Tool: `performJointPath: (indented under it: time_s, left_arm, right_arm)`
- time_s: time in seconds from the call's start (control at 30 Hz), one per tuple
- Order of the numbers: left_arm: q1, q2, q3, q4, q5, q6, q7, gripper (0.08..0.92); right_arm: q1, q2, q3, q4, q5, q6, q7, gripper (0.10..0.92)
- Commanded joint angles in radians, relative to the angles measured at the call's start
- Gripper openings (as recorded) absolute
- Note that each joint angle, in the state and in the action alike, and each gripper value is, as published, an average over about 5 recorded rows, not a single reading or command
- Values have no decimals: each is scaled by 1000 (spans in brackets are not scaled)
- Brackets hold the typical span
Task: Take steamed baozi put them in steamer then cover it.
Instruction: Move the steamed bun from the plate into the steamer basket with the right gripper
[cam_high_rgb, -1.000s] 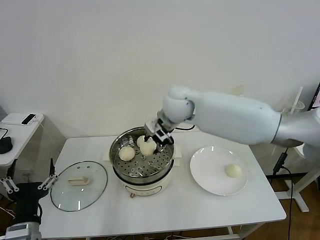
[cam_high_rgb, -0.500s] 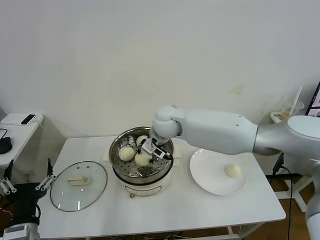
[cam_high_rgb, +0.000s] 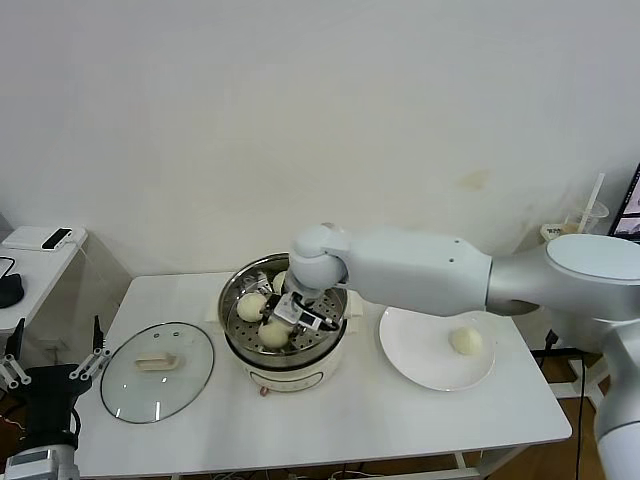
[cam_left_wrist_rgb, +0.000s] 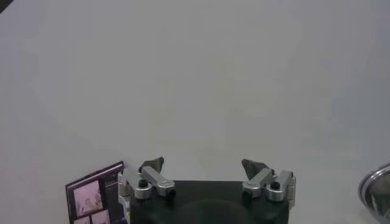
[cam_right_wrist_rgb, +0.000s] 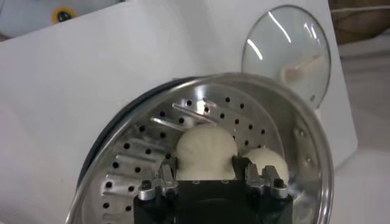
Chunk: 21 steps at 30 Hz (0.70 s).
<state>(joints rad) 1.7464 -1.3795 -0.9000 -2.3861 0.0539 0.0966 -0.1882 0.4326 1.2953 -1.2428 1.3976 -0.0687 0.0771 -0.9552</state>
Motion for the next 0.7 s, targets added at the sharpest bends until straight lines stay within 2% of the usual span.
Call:
performJointPath:
  time_s: [0.03, 0.23, 0.5, 0.7]
  left_arm:
    - [-1, 2, 0, 3, -1, -1, 1, 823]
    - [-3, 3, 2, 6, -2, -1, 1, 823]
    - [-7, 8, 5, 5, -2, 0, 2, 823]
    - [-11, 15, 12, 5, 0, 1, 4, 823]
  right_arm:
    - [-1, 6, -11, 11, 3, 14, -19, 580]
    - [13, -7, -11, 32, 21, 6, -49, 605]
    - [71, -37, 13, 49, 56, -11, -82, 797]
    - [112, -86, 63, 7, 122, -100, -97, 822]
